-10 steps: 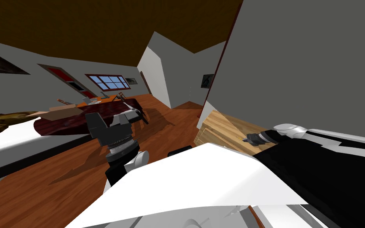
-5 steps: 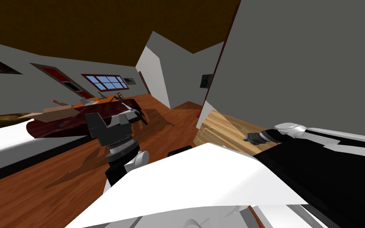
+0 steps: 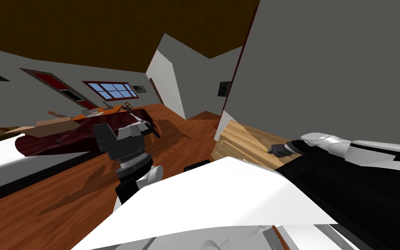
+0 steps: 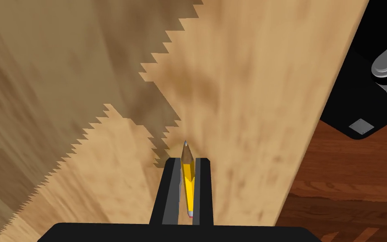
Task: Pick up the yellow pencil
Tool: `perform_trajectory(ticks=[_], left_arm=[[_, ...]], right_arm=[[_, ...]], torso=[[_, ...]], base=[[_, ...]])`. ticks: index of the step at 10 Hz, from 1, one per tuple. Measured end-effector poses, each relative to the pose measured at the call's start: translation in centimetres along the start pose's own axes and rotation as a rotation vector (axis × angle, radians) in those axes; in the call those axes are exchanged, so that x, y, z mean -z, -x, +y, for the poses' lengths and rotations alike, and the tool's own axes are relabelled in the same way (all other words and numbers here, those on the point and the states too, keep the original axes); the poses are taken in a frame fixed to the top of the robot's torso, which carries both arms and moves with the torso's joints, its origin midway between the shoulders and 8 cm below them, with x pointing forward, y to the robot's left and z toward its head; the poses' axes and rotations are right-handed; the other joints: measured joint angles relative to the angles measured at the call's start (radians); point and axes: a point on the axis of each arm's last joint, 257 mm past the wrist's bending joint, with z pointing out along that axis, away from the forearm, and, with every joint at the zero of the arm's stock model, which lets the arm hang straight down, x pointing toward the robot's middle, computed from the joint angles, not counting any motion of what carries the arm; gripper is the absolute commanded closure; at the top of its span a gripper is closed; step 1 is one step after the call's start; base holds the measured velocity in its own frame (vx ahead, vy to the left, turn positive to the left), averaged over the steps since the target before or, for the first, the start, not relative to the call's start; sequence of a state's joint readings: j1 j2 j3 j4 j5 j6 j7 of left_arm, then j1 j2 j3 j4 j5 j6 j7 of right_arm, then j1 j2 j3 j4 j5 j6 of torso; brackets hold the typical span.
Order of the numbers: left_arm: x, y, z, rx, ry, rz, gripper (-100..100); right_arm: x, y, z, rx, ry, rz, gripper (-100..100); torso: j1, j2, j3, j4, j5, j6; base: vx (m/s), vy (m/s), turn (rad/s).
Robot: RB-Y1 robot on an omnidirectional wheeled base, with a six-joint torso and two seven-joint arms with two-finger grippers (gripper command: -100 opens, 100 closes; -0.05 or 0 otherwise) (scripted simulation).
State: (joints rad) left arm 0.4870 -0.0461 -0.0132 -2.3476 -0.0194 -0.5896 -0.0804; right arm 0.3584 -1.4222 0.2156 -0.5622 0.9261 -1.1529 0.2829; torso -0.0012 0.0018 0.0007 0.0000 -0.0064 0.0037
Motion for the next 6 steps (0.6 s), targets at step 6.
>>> perform_trajectory(ticks=[6], left_arm=[[0.0,0.0,0.0,0.000,0.000,0.000,0]], right_arm=[[1.0,3.5,-1.5,0.081,-0.029,-0.004,100]], torso=[[0.000,-0.001,0.000,0.000,0.000,0.000]], base=[[0.015,-0.030,-0.081]])
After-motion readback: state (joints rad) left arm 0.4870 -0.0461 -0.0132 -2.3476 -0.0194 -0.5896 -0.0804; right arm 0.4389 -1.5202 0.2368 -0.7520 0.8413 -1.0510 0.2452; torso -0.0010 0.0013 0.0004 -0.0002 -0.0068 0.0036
